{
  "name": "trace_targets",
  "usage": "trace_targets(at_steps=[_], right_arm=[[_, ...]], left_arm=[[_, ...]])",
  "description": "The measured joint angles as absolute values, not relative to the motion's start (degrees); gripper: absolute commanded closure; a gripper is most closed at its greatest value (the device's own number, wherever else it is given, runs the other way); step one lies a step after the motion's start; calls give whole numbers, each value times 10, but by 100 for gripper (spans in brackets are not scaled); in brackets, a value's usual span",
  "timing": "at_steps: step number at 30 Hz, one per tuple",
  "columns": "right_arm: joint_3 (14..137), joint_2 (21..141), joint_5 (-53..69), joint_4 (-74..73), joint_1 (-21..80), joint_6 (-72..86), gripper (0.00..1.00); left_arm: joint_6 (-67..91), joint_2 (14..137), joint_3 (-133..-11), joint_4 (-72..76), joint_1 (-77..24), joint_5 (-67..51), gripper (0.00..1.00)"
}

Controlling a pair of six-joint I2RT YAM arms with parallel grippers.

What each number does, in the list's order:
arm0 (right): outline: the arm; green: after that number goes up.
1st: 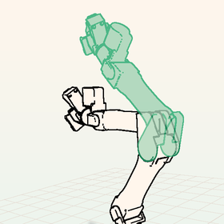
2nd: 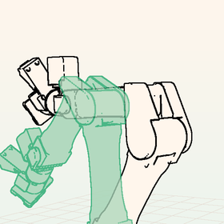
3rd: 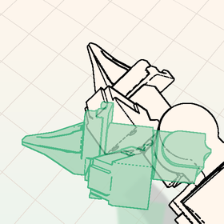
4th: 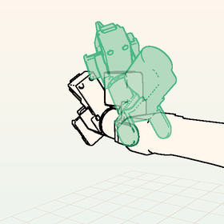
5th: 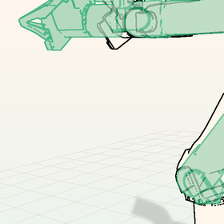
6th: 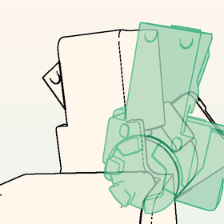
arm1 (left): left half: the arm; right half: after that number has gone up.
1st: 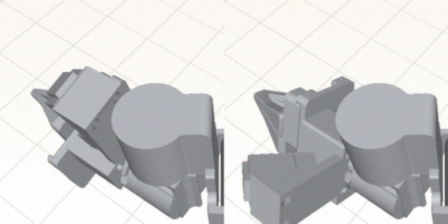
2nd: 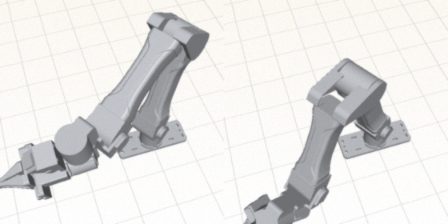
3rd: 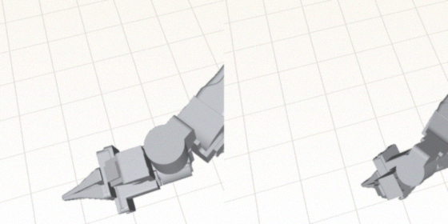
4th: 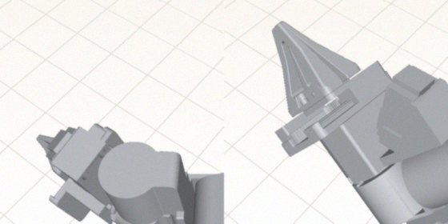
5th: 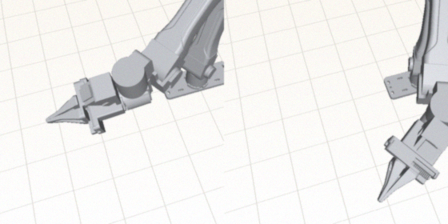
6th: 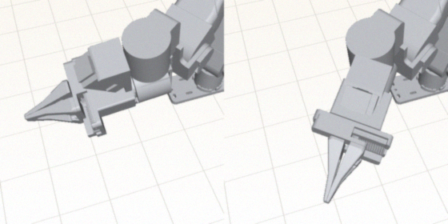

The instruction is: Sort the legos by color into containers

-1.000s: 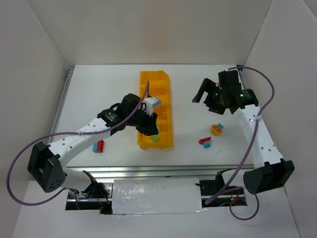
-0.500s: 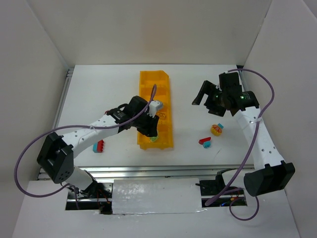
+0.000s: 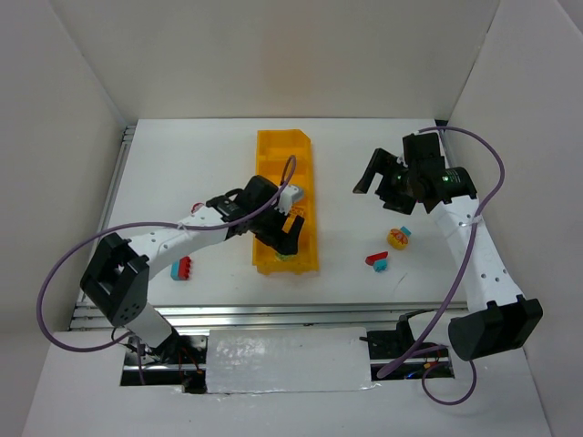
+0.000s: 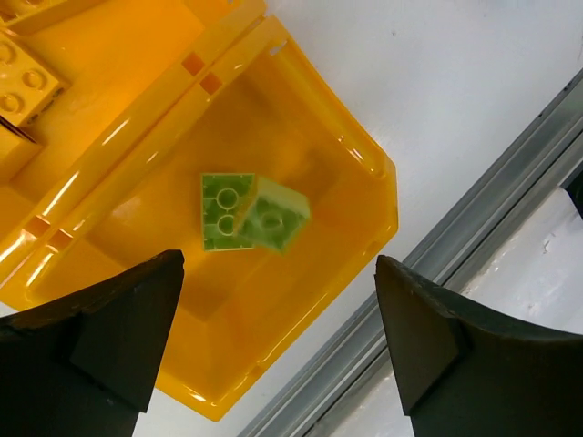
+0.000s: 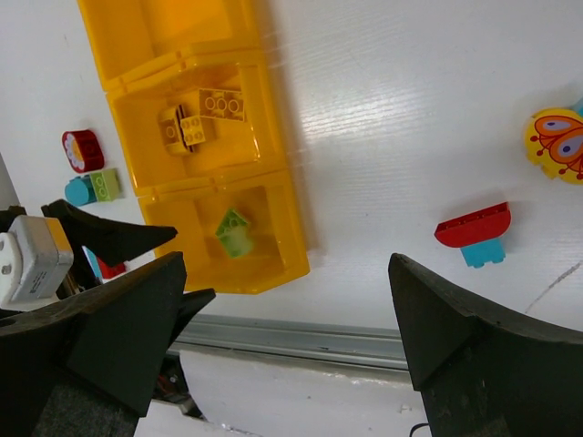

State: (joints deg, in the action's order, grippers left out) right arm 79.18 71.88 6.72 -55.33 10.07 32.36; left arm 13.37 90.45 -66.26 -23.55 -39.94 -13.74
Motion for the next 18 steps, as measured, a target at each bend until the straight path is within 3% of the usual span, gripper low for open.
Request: trace_targets(at_steps=[9,14,18], right_arm=[[804,729,82,-554,99,321,0],[811,742,89,-553,99,318,0],[811,750,96,-554,99,316,0]], left_arm=[[137,866,-683,-250,-397,-98,0],[175,862,-744,-293,-384,21,0],[246,863,-786,-352,-319,110,1]])
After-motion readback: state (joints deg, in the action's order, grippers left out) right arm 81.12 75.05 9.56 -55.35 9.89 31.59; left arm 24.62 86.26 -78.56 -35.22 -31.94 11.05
